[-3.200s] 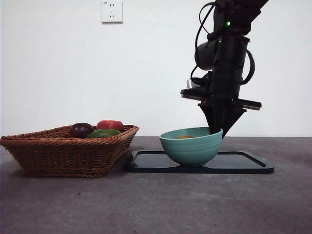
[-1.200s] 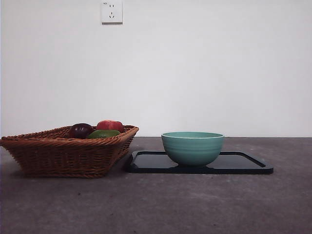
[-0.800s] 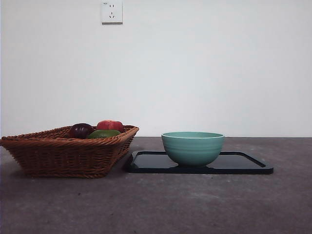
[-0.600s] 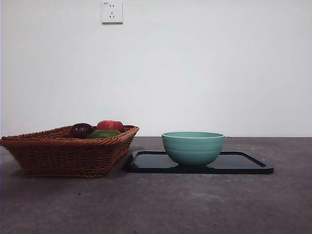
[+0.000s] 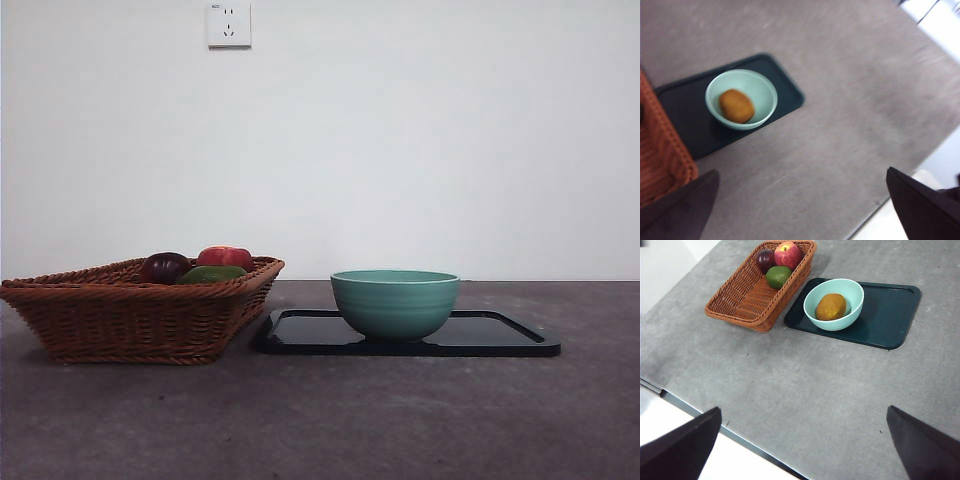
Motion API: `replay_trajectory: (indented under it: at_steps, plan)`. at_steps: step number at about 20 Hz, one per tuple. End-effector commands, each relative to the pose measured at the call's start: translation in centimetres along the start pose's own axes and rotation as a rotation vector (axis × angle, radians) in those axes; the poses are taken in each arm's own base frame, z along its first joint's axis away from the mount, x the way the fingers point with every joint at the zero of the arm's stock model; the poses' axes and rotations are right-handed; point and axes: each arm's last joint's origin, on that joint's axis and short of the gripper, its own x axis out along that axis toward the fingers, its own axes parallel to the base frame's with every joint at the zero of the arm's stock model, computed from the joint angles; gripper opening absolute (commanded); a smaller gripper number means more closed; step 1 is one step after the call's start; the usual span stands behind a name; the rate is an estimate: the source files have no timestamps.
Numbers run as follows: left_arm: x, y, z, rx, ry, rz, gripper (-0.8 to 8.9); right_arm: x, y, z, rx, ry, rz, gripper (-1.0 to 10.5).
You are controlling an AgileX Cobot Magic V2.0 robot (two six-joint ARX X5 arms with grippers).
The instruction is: Pick up the wifruite, put it on the bowl, pick up the plate, put it on desk
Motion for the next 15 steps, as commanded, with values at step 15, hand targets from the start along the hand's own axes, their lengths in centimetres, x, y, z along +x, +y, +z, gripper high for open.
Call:
replay_trajectory:
  at_steps: [15]
  plan:
    - [17.8,2.6,7.9,0.053,0.412,0.276,5.84,-0.2,0.1,0.3,0.008,-0.024,0.016,5.6]
